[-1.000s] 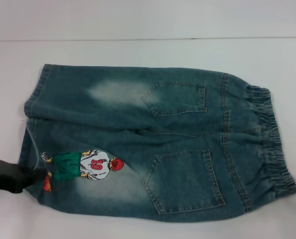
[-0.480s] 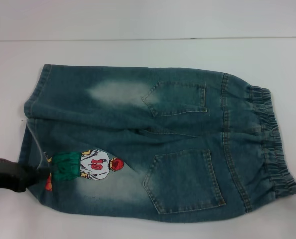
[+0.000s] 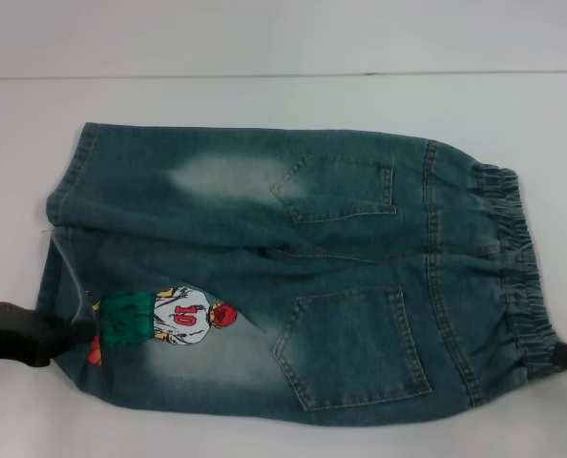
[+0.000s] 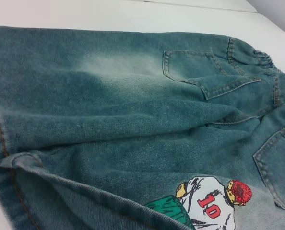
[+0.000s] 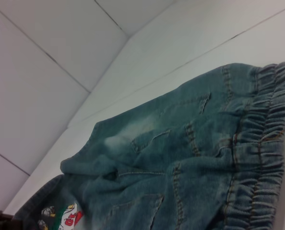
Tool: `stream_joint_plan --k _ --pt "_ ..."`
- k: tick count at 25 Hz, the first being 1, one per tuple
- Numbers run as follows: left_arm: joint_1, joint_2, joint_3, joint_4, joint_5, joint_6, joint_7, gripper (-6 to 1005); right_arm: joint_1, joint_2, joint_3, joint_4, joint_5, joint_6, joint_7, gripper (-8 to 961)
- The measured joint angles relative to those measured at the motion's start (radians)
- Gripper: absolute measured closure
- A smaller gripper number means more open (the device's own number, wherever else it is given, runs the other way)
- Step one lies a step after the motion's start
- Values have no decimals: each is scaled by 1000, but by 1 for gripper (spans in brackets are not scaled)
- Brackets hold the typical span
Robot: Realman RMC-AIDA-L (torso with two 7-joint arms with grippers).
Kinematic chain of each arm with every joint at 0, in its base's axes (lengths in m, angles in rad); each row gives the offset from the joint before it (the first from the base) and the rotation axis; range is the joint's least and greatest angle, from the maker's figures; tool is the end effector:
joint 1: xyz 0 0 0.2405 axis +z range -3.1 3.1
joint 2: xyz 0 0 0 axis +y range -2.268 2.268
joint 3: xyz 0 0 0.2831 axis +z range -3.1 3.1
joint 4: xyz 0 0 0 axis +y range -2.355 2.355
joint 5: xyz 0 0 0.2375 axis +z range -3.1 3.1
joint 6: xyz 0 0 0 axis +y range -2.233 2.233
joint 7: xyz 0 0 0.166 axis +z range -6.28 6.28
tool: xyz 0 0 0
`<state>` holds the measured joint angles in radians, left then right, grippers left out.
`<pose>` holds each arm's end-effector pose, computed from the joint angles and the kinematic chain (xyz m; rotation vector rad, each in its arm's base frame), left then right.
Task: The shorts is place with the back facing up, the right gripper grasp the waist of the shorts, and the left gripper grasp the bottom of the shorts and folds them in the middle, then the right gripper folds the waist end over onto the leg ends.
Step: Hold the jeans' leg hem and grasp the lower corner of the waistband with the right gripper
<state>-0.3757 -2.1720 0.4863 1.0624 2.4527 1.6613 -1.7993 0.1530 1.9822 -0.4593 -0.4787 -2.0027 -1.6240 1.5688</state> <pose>-0.3647 0.3102 0.0120 -2.5127 -1.2286 -0.2515 0.4349 0.2232 0.0081 -2.1852 1.4650 0.8355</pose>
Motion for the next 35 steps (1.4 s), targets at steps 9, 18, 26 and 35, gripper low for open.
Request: stream_joint_plan --k 9,18,26,35 --pt "1 0 1 3 -25 8 0 929 18 7 -3 0 -41 19 2 7" --pt "1 0 2 5 -28 17 0 929 31 9 -4 -3 -47 -8 -4 7" --pt "2 0 2 2 -29 17 0 930 54 10 -8 -6 -94 2 9 10" --pt "0 2 1 3 -29 18 0 930 61 2 -1 -10 -100 -13 27 12"
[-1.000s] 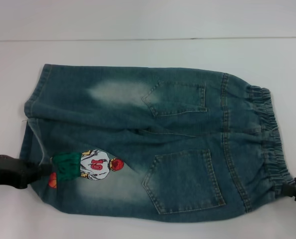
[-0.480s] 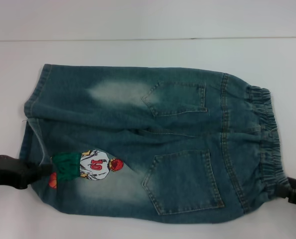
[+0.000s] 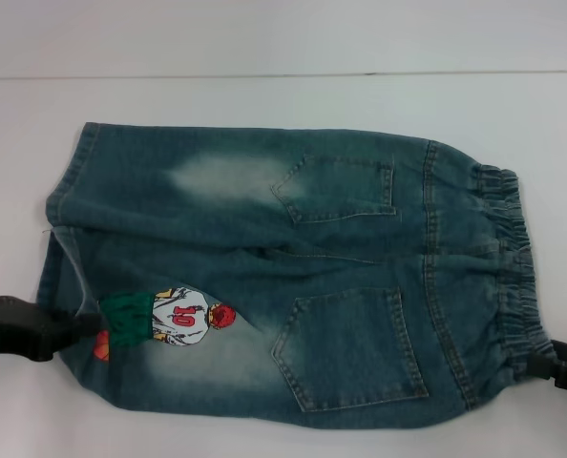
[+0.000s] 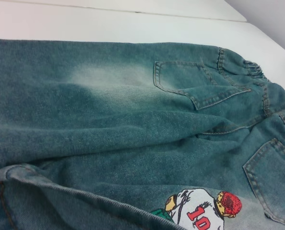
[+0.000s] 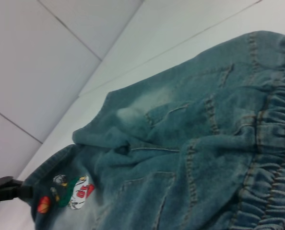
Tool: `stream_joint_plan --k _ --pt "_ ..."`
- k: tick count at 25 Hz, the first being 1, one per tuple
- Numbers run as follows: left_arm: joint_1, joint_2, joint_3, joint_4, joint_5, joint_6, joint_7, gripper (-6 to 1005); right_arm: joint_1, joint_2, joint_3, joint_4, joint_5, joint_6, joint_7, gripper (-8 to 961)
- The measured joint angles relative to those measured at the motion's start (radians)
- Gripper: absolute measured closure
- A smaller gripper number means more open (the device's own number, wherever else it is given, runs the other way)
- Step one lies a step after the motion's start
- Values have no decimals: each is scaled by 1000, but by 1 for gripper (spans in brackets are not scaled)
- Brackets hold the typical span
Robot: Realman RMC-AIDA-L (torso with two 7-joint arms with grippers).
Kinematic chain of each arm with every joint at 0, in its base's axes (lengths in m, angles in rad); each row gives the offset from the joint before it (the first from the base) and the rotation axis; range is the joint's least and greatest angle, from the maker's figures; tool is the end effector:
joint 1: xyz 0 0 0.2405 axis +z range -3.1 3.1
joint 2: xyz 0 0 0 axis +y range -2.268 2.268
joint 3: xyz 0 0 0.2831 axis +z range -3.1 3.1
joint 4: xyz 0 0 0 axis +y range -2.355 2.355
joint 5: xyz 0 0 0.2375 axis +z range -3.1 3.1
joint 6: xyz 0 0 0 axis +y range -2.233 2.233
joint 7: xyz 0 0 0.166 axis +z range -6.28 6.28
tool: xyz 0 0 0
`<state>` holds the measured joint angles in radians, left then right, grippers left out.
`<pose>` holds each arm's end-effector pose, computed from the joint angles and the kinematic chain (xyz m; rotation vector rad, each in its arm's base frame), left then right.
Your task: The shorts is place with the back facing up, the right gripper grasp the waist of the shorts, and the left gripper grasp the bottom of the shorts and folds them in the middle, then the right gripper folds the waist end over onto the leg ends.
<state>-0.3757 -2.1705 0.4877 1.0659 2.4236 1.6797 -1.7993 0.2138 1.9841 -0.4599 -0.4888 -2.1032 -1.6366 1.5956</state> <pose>-0.3591 0.3112 0.0137 -2.5241 -1.2148 -0.2926 0.4240 0.2375 -0.0010 -2.3056 1.4792 0.7671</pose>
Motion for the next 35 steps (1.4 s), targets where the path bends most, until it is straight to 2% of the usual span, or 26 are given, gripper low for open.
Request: stream_joint_plan --k 9,17,31,35 --pt "0 0 0 2 -7 2 0 930 4 -4 -8 -1 -4 -36 11 12" --pt "-1 1 0 -2 -9 2 0 929 21 -26 -11 -1 -36 -44 85 11" --pt "-5 0 0 -6 -11 1 1 930 37 -25 -12 -1 -37 -52 78 15" --pt "-8 0 1 -6 -11 2 1 930 39 -28 -10 -1 -38 -13 100 80"
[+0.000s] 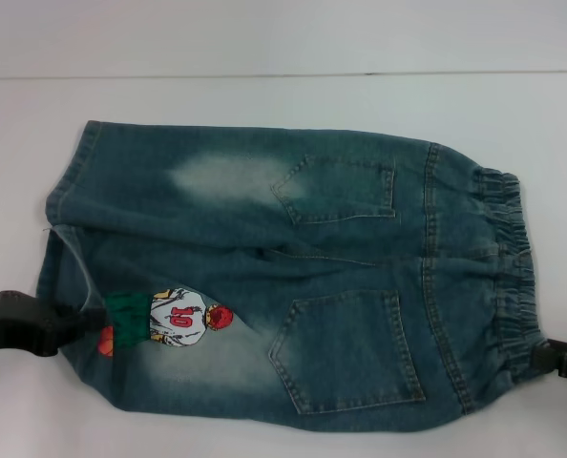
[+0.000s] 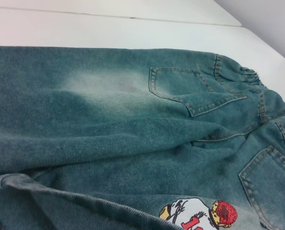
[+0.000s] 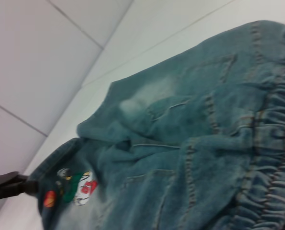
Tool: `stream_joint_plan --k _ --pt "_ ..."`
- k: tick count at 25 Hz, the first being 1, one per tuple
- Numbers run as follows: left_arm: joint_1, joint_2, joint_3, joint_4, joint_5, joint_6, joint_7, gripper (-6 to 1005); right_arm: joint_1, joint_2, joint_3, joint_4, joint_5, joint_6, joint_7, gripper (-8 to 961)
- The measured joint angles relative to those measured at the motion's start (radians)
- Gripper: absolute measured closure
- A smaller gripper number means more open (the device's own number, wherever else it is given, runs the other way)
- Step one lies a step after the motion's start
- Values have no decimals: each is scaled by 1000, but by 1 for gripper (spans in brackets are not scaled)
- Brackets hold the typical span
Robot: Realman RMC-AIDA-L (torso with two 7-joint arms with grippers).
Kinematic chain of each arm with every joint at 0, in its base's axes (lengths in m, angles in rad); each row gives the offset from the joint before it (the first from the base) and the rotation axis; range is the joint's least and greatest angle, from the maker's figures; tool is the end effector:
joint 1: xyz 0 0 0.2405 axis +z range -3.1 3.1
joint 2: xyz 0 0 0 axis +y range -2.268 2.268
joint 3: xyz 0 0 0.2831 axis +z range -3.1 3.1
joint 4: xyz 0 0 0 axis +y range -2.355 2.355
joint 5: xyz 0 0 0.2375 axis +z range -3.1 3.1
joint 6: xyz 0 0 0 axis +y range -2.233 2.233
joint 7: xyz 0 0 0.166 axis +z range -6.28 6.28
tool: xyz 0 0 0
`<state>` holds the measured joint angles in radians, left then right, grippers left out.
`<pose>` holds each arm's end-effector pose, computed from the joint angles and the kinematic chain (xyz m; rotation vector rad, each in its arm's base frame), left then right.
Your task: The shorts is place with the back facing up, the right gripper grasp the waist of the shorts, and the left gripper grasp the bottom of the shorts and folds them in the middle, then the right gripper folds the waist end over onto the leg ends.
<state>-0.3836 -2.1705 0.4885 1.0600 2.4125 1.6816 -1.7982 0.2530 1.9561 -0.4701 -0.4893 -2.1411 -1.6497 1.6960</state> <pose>-0.3551 0.3143 0.0126 -2.5325 -1.2044 -0.3122 0.4210 0.2496 0.0074 -2.3228 1.5699 0.7335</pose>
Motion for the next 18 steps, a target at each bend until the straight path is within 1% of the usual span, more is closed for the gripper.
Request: stream_joint_plan --k 4,7,9,12,15,18 --pt "0 0 1 0 0 1 0 930 1 1 -3 0 0 35 11 146" --pt "0 0 1 0 0 2 1 930 1 8 -4 -11 0 40 2 195" --pt "0 0 1 0 -3 4 1 931 0 17 -5 -32 0 34 -6 425" --pt "-1 0 1 0 -16 9 0 931 -3 25 -12 -60 -1 16 -19 550" --pt "-1 0 1 0 -27 10 1 931 -5 27 -21 -66 -1 13 -28 675" --pt "-1 0 1 0 -28 10 3 931 -6 28 -22 -66 -2 17 -30 777"
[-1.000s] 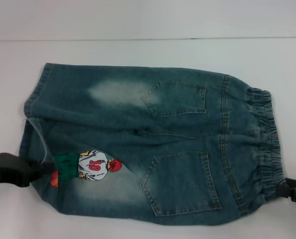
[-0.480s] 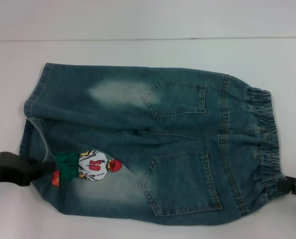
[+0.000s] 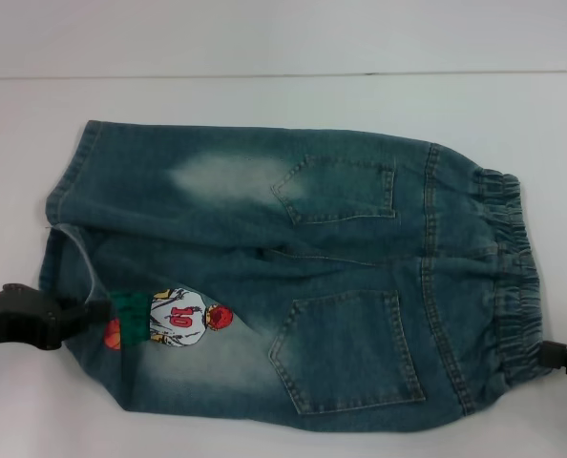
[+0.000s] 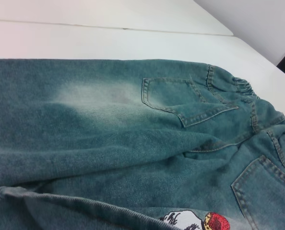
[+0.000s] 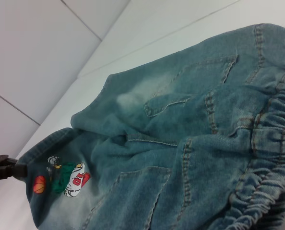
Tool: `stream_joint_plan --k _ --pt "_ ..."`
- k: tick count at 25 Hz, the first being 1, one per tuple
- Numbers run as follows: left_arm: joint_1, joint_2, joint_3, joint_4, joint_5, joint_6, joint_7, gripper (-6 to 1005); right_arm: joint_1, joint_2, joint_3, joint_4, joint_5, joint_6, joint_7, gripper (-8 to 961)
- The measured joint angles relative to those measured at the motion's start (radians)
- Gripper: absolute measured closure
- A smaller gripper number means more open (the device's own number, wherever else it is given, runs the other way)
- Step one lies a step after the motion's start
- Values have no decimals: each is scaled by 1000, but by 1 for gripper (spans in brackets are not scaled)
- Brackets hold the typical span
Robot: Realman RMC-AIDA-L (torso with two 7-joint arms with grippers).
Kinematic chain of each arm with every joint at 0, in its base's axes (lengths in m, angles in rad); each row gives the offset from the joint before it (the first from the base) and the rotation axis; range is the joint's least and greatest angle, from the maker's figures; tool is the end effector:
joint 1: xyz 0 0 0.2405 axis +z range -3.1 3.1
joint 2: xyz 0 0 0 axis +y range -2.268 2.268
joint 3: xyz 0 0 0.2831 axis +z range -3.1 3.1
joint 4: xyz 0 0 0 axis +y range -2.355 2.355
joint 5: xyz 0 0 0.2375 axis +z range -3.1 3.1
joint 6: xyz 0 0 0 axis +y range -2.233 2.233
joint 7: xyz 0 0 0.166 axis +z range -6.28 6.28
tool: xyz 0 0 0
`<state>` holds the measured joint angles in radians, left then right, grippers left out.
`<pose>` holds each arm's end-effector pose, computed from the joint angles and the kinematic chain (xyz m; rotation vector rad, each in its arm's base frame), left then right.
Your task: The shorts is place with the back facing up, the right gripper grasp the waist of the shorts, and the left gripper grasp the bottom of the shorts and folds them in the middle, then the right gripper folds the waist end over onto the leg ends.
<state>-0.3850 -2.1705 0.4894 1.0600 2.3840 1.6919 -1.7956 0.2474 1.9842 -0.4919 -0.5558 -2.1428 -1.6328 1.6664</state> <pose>-0.3498 0.3161 0.0134 -2.5397 -1.1874 -0.3527 0.4190 0.2538 0.0052 -2.3573 1.4860 0.6776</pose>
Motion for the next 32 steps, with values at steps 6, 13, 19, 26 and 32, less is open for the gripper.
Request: stream_joint_plan --k 6,13,19,26,32 --pt "10 3 -1 1 -34 0 2 932 6 -3 31 -1 6 -5 7 894" --pt "26 5 -8 6 -71 0 2 932 21 -9 107 7 10 -40 -1 929" --pt "43 6 -17 16 -98 0 4 932 19 -12 198 9 11 -49 -2 934" --pt "64 4 -28 12 -174 -1 10 933 22 4 245 11 11 -66 -28 934" --pt "63 2 -22 -11 -213 -4 19 933 27 22 252 7 10 -77 -28 934"
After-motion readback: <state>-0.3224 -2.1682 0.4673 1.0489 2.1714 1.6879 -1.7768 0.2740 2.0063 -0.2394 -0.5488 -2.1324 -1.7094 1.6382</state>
